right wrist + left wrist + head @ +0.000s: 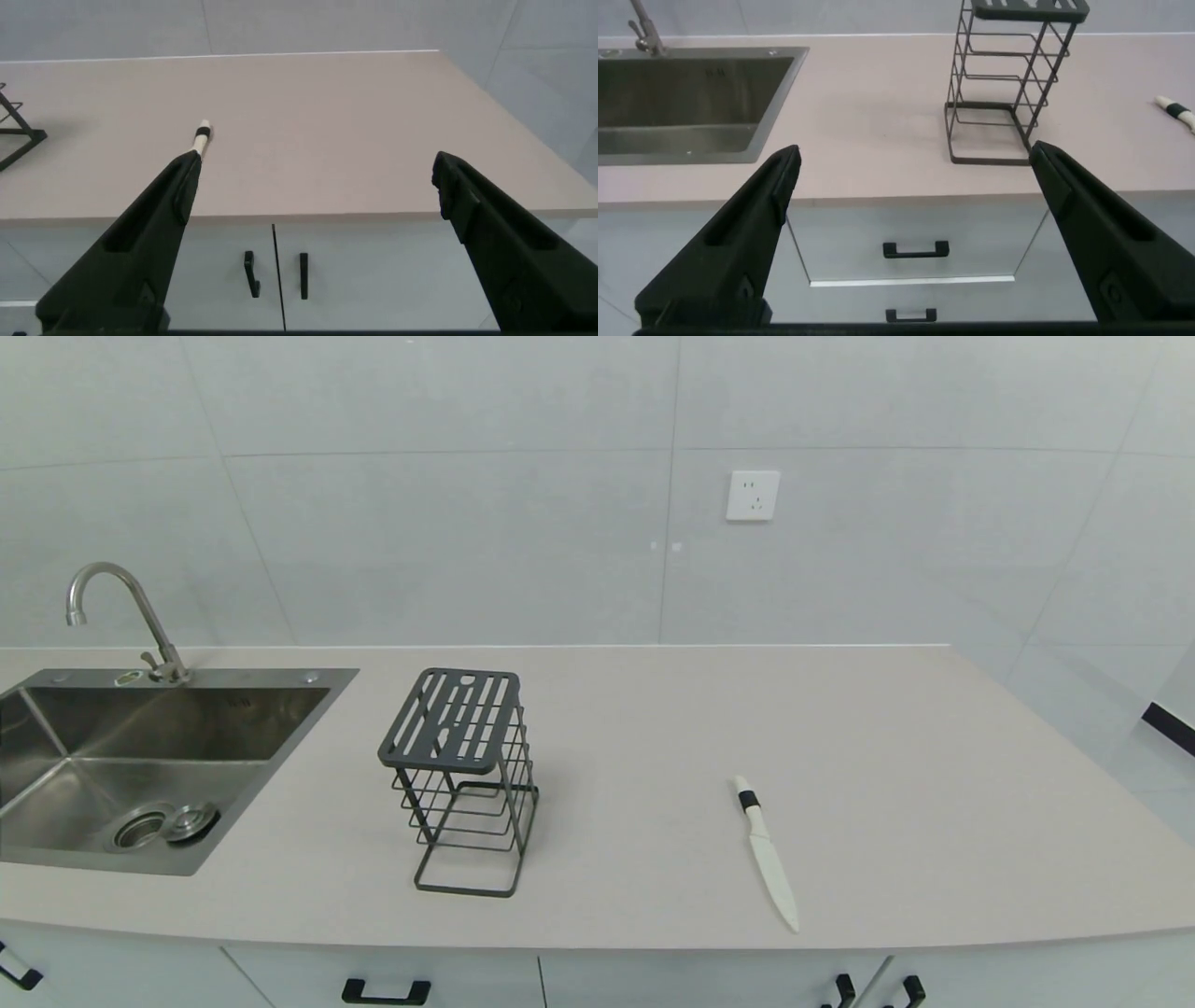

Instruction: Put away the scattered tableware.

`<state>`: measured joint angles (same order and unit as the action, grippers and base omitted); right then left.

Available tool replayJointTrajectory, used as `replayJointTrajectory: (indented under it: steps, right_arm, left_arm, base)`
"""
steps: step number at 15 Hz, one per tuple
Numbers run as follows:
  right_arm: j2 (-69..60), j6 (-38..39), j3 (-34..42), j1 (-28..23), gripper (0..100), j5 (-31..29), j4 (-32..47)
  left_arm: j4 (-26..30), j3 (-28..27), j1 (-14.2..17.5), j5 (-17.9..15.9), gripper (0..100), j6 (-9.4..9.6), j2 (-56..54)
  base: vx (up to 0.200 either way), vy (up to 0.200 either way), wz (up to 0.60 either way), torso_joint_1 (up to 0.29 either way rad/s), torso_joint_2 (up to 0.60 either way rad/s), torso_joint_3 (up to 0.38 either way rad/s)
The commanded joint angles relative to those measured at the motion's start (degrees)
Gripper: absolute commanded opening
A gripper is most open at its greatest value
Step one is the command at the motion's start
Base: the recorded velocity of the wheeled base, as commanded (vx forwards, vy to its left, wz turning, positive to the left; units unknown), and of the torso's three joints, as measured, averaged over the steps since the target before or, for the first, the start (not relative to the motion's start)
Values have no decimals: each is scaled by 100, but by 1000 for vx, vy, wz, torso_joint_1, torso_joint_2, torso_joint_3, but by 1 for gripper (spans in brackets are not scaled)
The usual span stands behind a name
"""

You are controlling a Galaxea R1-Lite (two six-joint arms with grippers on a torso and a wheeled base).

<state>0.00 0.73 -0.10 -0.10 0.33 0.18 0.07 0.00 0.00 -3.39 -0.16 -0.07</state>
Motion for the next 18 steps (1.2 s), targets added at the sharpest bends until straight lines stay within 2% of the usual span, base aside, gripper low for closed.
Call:
replayJointTrajectory:
  steps: [1,9,18]
  right_arm:
    - [9,6,1,1,100,2,-1]
    - [9,-3,1,1,100,2,-1]
    - [9,-3,1,1,100,2,-1]
  left_arm:
    - [1,0,0,5,100,-2,7]
    - [1,0,0,-4,100,-2,7]
    - [1,0,0,-4,100,60,7]
  base:
    - [0,0,0,203,-388,-203]
    - [0,0,0,46,-37,10]
    - [0,0,0,267,-45,206]
